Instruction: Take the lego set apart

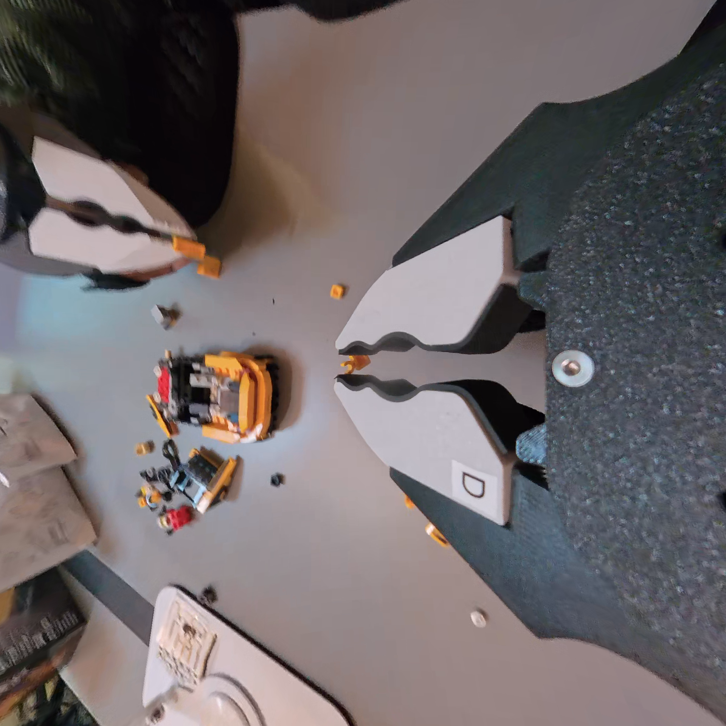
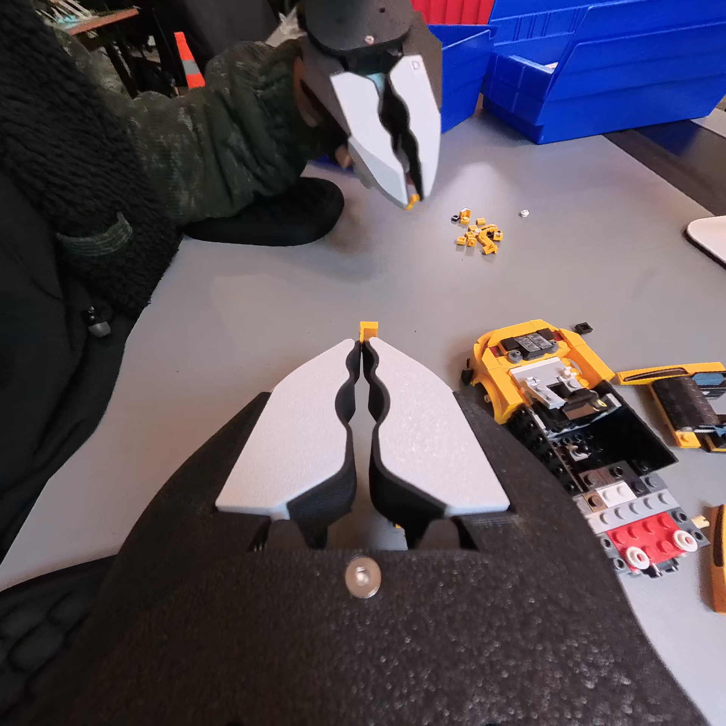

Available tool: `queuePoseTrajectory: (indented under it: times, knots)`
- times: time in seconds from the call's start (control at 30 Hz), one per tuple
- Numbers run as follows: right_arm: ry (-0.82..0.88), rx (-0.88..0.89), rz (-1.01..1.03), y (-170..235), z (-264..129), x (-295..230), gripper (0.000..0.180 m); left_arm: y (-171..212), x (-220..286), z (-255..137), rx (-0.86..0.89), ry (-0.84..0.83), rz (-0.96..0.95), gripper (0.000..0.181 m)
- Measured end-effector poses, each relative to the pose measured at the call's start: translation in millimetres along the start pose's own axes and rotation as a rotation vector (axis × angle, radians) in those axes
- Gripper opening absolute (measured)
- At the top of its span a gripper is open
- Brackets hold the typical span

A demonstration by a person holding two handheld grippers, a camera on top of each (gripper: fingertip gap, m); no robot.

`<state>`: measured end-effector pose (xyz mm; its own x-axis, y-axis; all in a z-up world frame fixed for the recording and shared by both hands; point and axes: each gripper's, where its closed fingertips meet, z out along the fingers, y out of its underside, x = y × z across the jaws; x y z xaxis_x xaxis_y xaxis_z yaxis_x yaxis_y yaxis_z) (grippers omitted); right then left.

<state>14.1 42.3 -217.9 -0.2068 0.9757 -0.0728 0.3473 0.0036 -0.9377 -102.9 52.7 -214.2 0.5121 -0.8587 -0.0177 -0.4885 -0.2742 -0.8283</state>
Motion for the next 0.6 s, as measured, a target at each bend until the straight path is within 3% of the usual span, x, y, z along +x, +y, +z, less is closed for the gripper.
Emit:
queuePoseTrajectory:
  times: [0.1, 0.27, 0.6]
  knots:
    - [-0.002, 0.001, 0.006, 0, 1, 0, 0.001, 0, 22, 10, 0.003, 0.087, 0.016, 0.009]
    - [0.006, -0.003, -0.001, 0, 1, 0, 0.001, 18, 58, 56, -0.140, 0.200, 0.078, 0.010]
    - [0.006, -0.013, -0.004, 1, 2, 0, 0.001, 32, 54, 70, -0.216, 0.165, 0.091, 0.017]
